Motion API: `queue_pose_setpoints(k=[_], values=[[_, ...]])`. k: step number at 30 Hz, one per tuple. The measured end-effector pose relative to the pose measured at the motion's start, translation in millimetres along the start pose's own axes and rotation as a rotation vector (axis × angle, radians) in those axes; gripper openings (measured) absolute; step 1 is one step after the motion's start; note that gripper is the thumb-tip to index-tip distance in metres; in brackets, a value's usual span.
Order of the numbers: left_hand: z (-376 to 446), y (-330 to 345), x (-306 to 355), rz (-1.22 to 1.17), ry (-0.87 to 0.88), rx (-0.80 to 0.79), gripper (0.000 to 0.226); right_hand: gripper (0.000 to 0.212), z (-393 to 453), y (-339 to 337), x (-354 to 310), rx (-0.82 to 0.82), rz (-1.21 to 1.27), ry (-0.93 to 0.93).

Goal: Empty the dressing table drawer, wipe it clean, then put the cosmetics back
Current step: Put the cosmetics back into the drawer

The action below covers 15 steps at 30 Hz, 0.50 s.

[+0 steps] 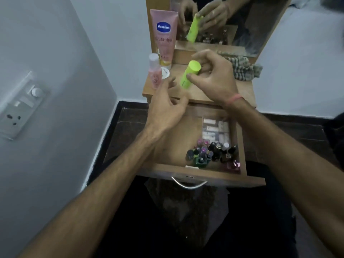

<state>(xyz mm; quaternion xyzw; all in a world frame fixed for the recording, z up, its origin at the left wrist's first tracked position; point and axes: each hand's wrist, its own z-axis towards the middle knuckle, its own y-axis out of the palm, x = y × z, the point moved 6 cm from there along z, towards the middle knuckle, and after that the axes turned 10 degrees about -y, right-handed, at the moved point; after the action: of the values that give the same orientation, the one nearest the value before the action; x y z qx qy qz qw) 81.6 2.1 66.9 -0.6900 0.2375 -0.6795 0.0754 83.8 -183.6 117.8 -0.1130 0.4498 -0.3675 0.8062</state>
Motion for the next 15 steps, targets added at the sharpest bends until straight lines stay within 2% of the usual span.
queue_pose_setpoints(k=[3,5,8,11,13,15], values=[[-26.3,-8.6,-18.0,-0.106,-0.045,-0.104,0.044,0.039,-40.5,-17.8,-19.0,-0.216,0.123,0.02],[-41.9,-12.9,-29.9,-0.115,-0.09,-0.188,0.04,0.042,-65.9,-23.6,-27.6,-0.345,0.187,0.061],[-66.4,-17.7,-36.7,-0.066,-0.16,-0.267,0.062,0.043,-98.7,-13.6,-36.5,-0.545,0.279,0.132],[-88.9,-20.1,-34.4,0.087,-0.161,-0.294,0.086,0.043,-121.6,3.4,-44.8,-0.69,0.234,0.148],[-95.6,-21.5,-32.4,0.175,-0.152,-0.268,0.086,0.041,-129.1,15.0,-47.6,-0.767,0.146,0.104],[-98.8,-21.1,-30.1,0.257,-0.147,-0.26,0.074,0.039,-132.2,24.9,-51.2,-0.817,0.013,0.029]])
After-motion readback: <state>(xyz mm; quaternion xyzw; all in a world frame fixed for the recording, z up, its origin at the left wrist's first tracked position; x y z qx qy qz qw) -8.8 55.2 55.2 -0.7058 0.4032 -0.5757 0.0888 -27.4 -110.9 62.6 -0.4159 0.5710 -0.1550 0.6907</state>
